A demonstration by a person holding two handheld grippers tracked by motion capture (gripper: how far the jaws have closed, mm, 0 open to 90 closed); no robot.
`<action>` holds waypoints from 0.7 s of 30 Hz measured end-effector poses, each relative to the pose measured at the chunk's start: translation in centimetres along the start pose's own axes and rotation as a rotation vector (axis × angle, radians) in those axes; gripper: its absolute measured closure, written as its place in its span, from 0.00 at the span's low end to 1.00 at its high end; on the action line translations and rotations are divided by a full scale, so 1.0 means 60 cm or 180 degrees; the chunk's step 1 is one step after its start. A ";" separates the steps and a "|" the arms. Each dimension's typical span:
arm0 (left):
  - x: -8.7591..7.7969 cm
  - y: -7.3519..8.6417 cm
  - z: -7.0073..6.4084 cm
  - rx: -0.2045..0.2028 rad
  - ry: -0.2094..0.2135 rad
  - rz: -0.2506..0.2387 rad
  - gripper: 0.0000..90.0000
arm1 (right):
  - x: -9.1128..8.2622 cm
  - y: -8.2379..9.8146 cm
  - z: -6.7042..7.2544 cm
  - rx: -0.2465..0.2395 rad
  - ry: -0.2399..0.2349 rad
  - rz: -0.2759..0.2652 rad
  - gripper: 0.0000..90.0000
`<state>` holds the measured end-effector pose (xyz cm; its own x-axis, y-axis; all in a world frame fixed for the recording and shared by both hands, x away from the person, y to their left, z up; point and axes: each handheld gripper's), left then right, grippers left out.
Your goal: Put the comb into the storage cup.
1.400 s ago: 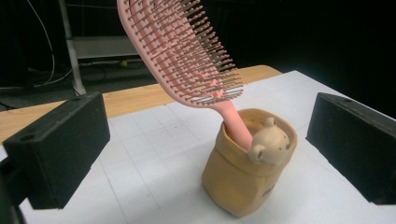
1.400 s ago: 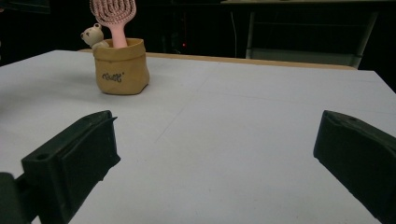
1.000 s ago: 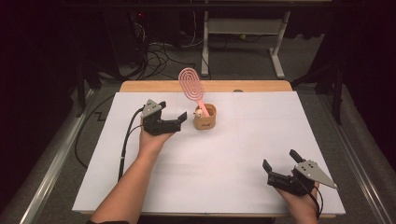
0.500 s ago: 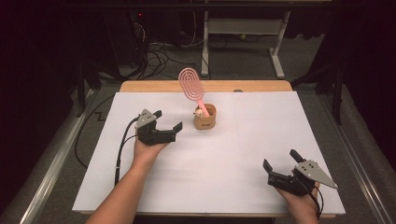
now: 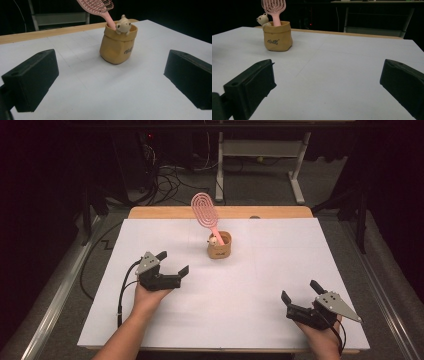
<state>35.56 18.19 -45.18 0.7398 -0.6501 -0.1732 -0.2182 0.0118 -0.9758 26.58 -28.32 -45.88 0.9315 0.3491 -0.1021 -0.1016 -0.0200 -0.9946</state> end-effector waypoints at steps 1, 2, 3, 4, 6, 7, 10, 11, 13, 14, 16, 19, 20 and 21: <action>-0.004 0.001 -0.001 0.0011 0.0000 -0.0008 0.00 | 0.000 0.000 0.000 -0.0005 -0.0001 -0.0007 0.00; -0.009 0.003 -0.002 0.0019 -0.0006 -0.0015 0.00 | 0.000 -0.001 0.000 -0.0003 0.0001 -0.0009 0.00; -0.015 0.004 -0.003 0.0009 0.0001 -0.0028 0.00 | -0.001 -0.001 0.000 0.0001 0.0003 -0.0009 0.00; -0.019 0.005 -0.004 0.0009 0.0007 -0.0019 0.00 | -0.001 -0.001 0.000 0.0001 0.0003 -0.0010 0.00; -0.028 0.007 -0.006 0.0002 0.0011 -0.0035 0.00 | 0.000 0.000 0.000 0.0001 0.0003 -0.0005 0.00; -0.033 0.007 -0.006 0.0011 0.0018 -0.0029 0.00 | 0.000 0.000 0.000 0.0003 0.0003 0.0001 0.00; -0.049 0.010 -0.009 0.0034 0.0007 -0.0058 0.00 | 0.000 0.000 0.000 0.0001 0.0006 0.0000 0.00; -0.055 0.011 -0.008 0.0028 0.0018 -0.0050 0.00 | 0.000 0.000 0.000 -0.0004 0.0005 -0.0003 0.00; -0.065 0.014 -0.009 0.0034 0.0016 -0.0059 0.00 | 0.000 0.000 0.000 -0.0001 0.0009 -0.0001 0.00; -0.070 0.015 -0.009 0.0040 0.0010 -0.0062 0.00 | 0.000 0.000 0.000 -0.0001 0.0010 -0.0005 0.00; -0.081 0.017 -0.009 0.0058 0.0004 -0.0058 0.00 | -0.001 0.000 0.000 -0.0007 0.0011 -0.0004 0.00; -0.097 0.017 -0.009 0.0075 0.0001 -0.0055 0.00 | -0.001 0.000 0.002 -0.0002 0.0014 0.0002 0.00; -0.103 0.018 -0.009 0.0103 -0.0014 -0.0057 0.00 | -0.001 0.000 0.002 -0.0005 0.0015 0.0003 0.00; -0.109 0.018 -0.009 0.0114 -0.0026 -0.0053 0.00 | -0.001 0.000 0.002 -0.0006 0.0014 0.0003 0.00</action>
<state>30.12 22.05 -45.02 0.7484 -0.6442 -0.1578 -0.1828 0.0284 -0.9827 26.48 -28.20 -45.85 0.9330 0.3448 -0.1032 -0.1019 -0.0220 -0.9946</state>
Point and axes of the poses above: each handheld gripper's, and its own axes: x roughly forward along the jaws, y roughly out of its underside, z roughly to its left, and after that the axes turned 8 degrees about -z, right-handed
